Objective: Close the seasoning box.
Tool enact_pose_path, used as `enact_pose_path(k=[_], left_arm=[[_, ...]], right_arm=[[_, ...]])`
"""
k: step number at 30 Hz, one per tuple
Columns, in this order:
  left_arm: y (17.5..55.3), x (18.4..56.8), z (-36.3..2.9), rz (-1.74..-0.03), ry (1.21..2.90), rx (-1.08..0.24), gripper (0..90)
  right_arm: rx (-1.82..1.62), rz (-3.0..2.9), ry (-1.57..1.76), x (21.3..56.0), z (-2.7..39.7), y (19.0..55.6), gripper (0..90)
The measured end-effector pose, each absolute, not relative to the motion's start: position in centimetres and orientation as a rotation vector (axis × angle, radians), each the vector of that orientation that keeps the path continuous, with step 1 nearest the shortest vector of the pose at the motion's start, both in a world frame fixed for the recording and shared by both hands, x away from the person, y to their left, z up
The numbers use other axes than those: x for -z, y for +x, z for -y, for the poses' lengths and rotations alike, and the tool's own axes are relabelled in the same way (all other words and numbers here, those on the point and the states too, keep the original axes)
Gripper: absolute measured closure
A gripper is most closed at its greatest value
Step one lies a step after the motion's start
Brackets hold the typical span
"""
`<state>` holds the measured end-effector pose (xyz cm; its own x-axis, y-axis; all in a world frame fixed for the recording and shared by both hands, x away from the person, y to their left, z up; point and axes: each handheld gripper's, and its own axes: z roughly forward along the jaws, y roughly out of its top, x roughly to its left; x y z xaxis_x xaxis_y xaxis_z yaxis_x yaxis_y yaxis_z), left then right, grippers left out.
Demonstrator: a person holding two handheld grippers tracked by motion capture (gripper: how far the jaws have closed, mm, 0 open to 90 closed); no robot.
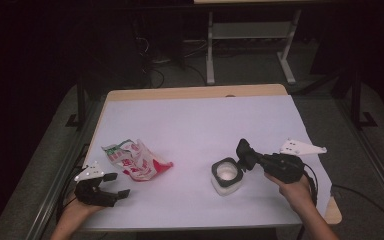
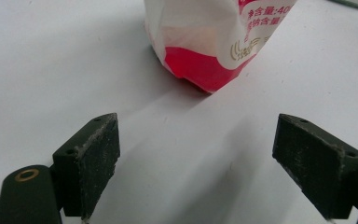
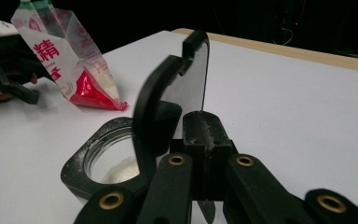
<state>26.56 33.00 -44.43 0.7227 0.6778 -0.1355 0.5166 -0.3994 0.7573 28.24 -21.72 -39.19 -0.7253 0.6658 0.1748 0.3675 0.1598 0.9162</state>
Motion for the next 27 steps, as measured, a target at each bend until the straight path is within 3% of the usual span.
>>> enact_pose_path(k=[15,25,27], left_arm=[[26.6,44.3,-32.9,-0.888,2.076,-0.234,14.5],[26.5,44.1,-33.1,-0.909,2.057,-0.256,14.3],[26.4,44.0,-33.2,-0.914,2.048,-0.257,14.2]], right_arm=[[-1.621,-2.223,0.902,39.1,20.1,27.9,90.0],[-1.606,-2.173,0.942,39.3,22.1,27.9,89.6],[-1.595,-2.143,0.962,39.3,22.7,27.9,80.7]])
